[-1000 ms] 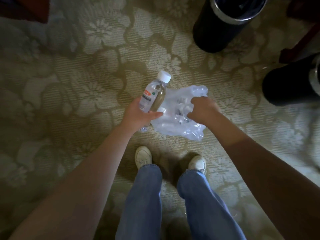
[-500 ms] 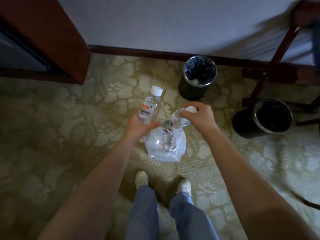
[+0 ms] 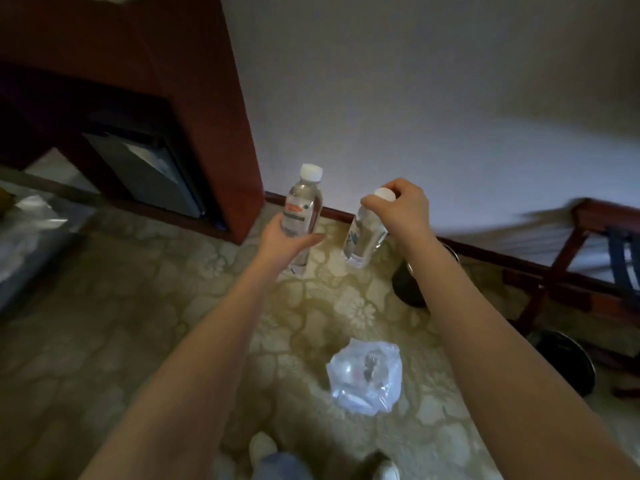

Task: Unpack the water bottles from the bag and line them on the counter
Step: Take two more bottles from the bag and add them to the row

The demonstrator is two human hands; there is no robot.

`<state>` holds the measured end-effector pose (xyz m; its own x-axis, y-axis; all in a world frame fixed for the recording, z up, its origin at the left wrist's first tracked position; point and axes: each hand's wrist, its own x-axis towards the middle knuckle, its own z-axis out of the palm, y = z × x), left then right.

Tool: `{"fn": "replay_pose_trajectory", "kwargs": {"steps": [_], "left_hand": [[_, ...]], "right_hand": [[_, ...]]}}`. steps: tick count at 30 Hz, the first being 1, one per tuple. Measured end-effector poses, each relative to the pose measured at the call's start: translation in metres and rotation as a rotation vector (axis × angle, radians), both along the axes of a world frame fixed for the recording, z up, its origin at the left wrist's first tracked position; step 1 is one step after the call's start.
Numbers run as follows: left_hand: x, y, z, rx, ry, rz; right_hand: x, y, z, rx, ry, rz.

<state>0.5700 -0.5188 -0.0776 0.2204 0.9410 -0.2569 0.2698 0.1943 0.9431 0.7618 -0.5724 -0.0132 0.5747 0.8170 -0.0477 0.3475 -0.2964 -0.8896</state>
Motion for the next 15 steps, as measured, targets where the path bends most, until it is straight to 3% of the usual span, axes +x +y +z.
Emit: {"fn": "replay_pose_trajectory", "kwargs": {"steps": [15], "left_hand": [[-0.23,0.223,0.073,0.192,-0.154,0.144]], "right_hand": [[-0.235,0.249,0.089,0.217,-0.052,0.129]]}}
